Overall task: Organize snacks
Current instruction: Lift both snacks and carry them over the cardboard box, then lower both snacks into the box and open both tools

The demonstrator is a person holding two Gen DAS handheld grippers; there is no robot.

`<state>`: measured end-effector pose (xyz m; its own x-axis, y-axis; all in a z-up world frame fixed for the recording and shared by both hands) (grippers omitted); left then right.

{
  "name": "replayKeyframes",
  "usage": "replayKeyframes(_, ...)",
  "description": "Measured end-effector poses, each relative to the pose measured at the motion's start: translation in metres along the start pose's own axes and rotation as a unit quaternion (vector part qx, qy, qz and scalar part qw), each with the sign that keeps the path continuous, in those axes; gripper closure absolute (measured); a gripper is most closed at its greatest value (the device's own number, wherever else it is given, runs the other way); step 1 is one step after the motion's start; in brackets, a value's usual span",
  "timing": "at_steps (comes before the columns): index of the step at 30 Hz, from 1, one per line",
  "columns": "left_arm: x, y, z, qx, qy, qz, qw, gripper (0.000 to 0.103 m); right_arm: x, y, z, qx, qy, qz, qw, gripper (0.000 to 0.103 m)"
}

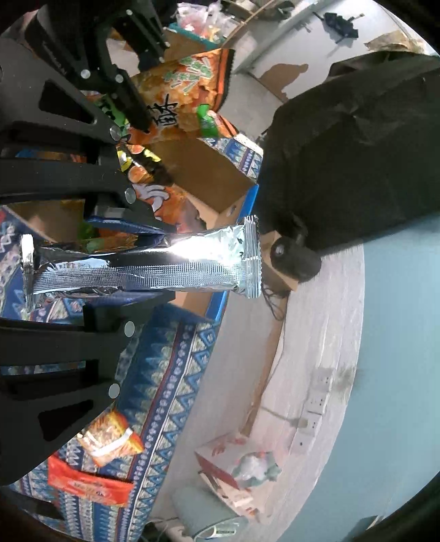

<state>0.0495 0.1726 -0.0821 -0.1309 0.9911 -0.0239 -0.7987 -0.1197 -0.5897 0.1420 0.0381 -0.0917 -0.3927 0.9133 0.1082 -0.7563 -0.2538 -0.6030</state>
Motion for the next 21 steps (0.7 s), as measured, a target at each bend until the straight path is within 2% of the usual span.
replayKeyframes(8, 0.023, 0.006, -0.015, 0.019, -0.020, 0.016, 0.9995, 0.069, 0.011, -0.001, -0.030, 0.024, -0.001, 0.011, 1.000, 0.075)
replayKeyframes(17, 0.030, 0.013, -0.029, 0.043, -0.035, 0.018, 0.9983, 0.066, 0.018, -0.001, -0.043, 0.036, -0.003, 0.015, 0.999, 0.075)
replayKeyframes(20, 0.032, 0.013, -0.028, 0.044, -0.045, 0.018, 0.9979, 0.051, 0.021, -0.003, -0.044, 0.036, -0.003, 0.018, 0.999, 0.075)
replayKeyframes(21, 0.033, 0.012, -0.027, 0.041, -0.049, 0.018, 0.9978, 0.042, 0.022, -0.003, -0.044, 0.036, -0.004, 0.020, 0.999, 0.075)
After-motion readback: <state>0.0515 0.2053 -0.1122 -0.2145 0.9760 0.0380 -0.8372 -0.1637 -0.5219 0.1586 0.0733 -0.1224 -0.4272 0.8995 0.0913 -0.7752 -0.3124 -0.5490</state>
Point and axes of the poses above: each gripper's, at about its wrist camera, not at the fingertips, and z roughly against the way its jaws point, x to its left, y to its underside, the point moved 4 cm from there along -z, roughly the way its jaws point, and after that the axes turned 4 degrees about z, right-handed, at the moved point
